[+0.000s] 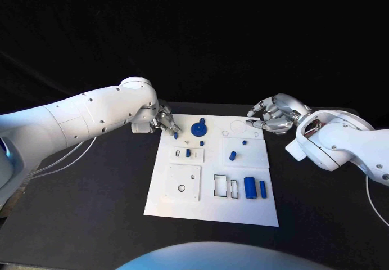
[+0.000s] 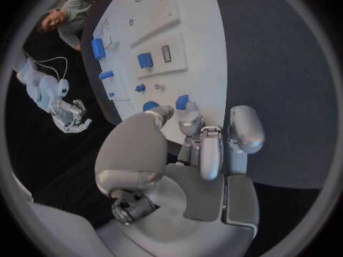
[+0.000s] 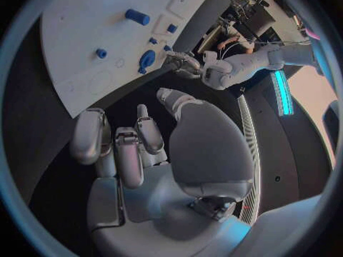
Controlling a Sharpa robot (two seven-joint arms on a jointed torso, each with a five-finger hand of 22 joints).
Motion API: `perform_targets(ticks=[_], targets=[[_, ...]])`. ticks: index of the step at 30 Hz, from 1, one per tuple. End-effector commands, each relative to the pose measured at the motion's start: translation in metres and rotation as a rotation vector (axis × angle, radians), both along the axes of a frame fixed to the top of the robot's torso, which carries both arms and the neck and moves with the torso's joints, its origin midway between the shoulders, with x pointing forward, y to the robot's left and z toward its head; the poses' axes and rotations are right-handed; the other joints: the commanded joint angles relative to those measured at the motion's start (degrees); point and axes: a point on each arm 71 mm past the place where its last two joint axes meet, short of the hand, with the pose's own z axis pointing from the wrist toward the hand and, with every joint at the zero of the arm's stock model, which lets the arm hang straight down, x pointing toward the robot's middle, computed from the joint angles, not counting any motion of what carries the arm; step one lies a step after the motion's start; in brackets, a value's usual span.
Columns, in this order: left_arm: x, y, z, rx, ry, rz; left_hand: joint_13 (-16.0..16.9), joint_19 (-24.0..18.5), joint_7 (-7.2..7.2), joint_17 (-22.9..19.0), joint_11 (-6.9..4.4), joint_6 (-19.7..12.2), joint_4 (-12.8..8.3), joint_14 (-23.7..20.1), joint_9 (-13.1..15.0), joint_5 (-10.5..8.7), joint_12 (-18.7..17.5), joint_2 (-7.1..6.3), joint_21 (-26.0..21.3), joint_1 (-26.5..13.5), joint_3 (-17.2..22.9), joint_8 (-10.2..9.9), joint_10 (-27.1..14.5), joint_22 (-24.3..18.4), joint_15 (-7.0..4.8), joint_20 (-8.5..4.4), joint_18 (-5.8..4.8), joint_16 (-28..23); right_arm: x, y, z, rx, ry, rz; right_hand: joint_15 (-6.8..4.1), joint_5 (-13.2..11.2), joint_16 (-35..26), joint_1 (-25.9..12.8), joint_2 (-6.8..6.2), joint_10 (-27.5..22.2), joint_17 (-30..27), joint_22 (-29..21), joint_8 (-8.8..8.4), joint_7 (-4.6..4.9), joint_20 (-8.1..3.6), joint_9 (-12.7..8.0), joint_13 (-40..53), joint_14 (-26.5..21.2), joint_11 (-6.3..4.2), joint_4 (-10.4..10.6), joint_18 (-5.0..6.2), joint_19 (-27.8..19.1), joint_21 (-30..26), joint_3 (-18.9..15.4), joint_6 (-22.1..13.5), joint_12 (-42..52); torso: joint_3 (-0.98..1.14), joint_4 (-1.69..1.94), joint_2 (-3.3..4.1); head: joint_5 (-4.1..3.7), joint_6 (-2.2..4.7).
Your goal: Assemble the parts on the task board
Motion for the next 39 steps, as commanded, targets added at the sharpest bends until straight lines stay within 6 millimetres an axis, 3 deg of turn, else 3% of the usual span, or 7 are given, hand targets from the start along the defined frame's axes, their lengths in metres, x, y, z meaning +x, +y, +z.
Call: perform_targets(ticks=[1, 7, 10, 11, 29, 33, 39], targets=[[-0.0008, -0.0035, -0.0001, -0.014, 0.008, -0.012, -0.02, 0.05, -0.25, 15.07, -0.31, -0.27, -0.04, 6.06, 0.13, -0.54, -0.07, -0.06, -0.2, 0.57, 0.36, 0.43, 0.07, 0.09, -0.24, -0.18, -0.54, 0.21, -0.0004, 0.001, -0.0009, -0.008, 0.007, 0.011, -0.47, 0.07, -0.25, -0.13, -0.04, -0.38, 13.42, -0.01, 0.37, 0.08, -0.04, 0.06, 0.05, 5.51, 0.04, 0.3, 0.6, -0.27, -0.17, -0.07, -0.45, -0.12, -0.01, 0.0, -0.02, -0.04, -0.12], [-0.0011, -0.0044, -0.0002, -0.018, 0.009, -0.012, -0.01, 0.08, -0.43, 15.07, -0.45, -0.3, -0.23, 6.06, 0.54, -0.84, -0.05, 0.33, -0.2, 1.86, 1.34, 0.93, 0.1, 0.22, -0.33, -0.26, -0.55, 0.21, -0.0003, 0.0012, -0.001, -0.008, 0.008, 0.012, -0.47, 0.07, -0.25, -0.13, -0.04, -0.38, 13.42, -0.01, 0.37, 0.08, -0.04, 0.06, 0.05, 5.51, 0.04, 0.3, 0.6, -0.27, -0.17, -0.07, -0.45, -0.12, -0.03, -0.07, -0.02, 0.02, -0.13], [-0.0013, -0.0044, -0.0003, -0.022, 0.011, -0.008, -0.05, 0.09, -0.64, 15.07, -0.63, -0.74, -0.49, 6.06, 1.26, -4.35, -0.08, 1.08, -0.29, 4.24, 4.02, 1.61, 0.1, 0.35, -0.51, -0.42, -0.55, 0.21, -0.0002, 0.0011, -0.001, -0.008, 0.008, 0.011, -0.47, 0.11, -0.27, -0.15, -0.01, -0.43, 13.38, -0.01, 0.47, 0.07, -0.04, 0.11, -0.04, 5.5, 0.04, 0.4, 0.6, -0.26, -0.22, -0.04, -0.47, -0.18, 0.0, -0.03, 0.02, -0.01, -0.13], [-0.0013, -0.0044, -0.0004, -0.023, 0.012, -0.007, -0.05, 0.07, -0.64, 15.07, -0.65, -0.79, -0.48, 6.06, 1.34, -4.54, -0.07, 1.07, -0.35, 4.44, 4.38, 1.68, 0.11, 0.33, -0.5, -0.43, -0.54, 0.21, -0.0002, 0.0011, -0.001, -0.008, 0.008, 0.011, -0.47, 0.11, -0.27, -0.15, -0.01, -0.43, 13.38, -0.01, 0.47, 0.07, -0.04, 0.11, -0.04, 5.5, 0.04, 0.4, 0.6, -0.26, -0.22, -0.04, -0.47, -0.18, 0.02, -0.02, 0.03, -0.02, -0.13], [-0.0019, -0.0041, -0.0043, -0.014, 0.035, -0.009, -0.13, 0.14, -0.69, 15.07, -0.67, -1.07, -0.64, 6.06, 1.81, -4.98, -0.12, 0.78, -0.31, 5.47, 6.64, 2.1, 0.09, 0.59, -0.53, -0.46, -0.58, 0.21, -0.0002, 0.0013, -0.001, -0.008, 0.008, 0.011, -0.47, 0.11, -0.27, -0.15, -0.01, -0.43, 13.38, -0.01, 0.47, 0.07, -0.04, 0.11, -0.04, 5.5, 0.04, 0.4, 0.6, -0.26, -0.22, -0.04, -0.47, -0.18, 0.01, -0.06, -0.03, 0.0, -0.33], [-0.0025, -0.0039, -0.0046, -0.021, 0.04, -0.007, -0.18, 0.22, -0.86, 15.07, -0.85, -1.65, -3.53, 6.06, 2.49, -3.83, -0.21, 0.35, -0.3, 8.58, 12.04, 2.67, 0.12, 0.89, -0.74, -0.66, -0.59, 0.21, -0.0002, 0.0013, -0.001, -0.008, 0.008, 0.011, -0.47, 0.08, -0.29, -0.18, -0.01, -0.4, 13.34, -0.06, 0.55, 0.07, -0.04, 0.15, -0.01, 5.49, 0.04, 0.49, 0.62, -0.28, -0.3, -0.04, -0.49, -0.16, 0.0, -0.01, -0.03, -0.01, -0.4], [-0.0037, -0.004, -0.0049, -0.04, 0.049, -0.002, -0.3, 0.31, -0.22, 15.07, -0.4, -2.32, -9.13, 6.06, 4.46, 0.78, -0.4, -1.43, -0.19, 8.59, 20.75, 4.67, 0.7, 1.5, -0.46, -0.47, -0.67, 0.21, -0.0001, 0.0013, -0.001, -0.008, 0.007, 0.011, -0.47, 0.08, -0.29, -0.18, -0.01, -0.4, 13.34, -0.06, 0.55, 0.07, -0.04, 0.15, -0.01, 5.49, 0.04, 0.49, 0.62, -0.28, -0.3, -0.04, -0.49, -0.16, 0.01, 0.03, -0.06, 0.0, -0.38]])
